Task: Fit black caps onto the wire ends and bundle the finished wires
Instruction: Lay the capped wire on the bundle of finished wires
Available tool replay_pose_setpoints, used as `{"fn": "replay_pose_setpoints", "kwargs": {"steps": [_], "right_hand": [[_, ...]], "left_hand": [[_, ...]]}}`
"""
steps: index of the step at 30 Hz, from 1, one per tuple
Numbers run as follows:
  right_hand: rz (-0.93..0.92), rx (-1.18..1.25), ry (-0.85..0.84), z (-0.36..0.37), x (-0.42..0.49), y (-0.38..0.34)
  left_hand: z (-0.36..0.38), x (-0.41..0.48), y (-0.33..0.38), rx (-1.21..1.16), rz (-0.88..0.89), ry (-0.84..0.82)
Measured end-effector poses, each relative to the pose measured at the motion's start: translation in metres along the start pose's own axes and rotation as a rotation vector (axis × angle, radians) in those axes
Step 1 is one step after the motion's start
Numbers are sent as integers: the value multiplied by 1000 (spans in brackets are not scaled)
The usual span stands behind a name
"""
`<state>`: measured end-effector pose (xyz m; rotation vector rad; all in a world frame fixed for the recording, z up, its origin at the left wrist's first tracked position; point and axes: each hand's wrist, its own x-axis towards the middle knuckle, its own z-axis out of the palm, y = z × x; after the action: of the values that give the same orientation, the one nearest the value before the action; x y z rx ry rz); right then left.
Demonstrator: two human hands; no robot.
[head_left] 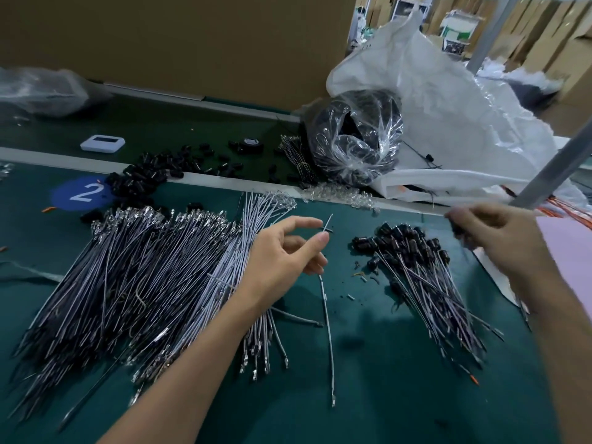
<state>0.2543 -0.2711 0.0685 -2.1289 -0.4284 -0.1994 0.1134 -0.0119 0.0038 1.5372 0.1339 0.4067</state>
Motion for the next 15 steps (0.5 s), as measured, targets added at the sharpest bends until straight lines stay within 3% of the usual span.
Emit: {"fn": "replay_pose_setpoints", "kwargs": {"steps": [2,3,6,8,11,15], "right_hand": [[-8,-419,11,7,0,-2],[-15,-502,20,12,-2,-5],[-80,-401,52,35,-9,-16],[-159,-320,49,57,-16,-26],[-211,-227,1,93,-26,-40],[-241,-174,-99,142,-37,-53]], "left_hand": [[0,3,3,234,43,96],[-4,4,5,412,56,160],[-27,6,19,1112,-2,326],[-47,5,28,1414,-111,358],[-70,6,33,1510,-265,347],[-82,6,27,1381,-349,333]]}}
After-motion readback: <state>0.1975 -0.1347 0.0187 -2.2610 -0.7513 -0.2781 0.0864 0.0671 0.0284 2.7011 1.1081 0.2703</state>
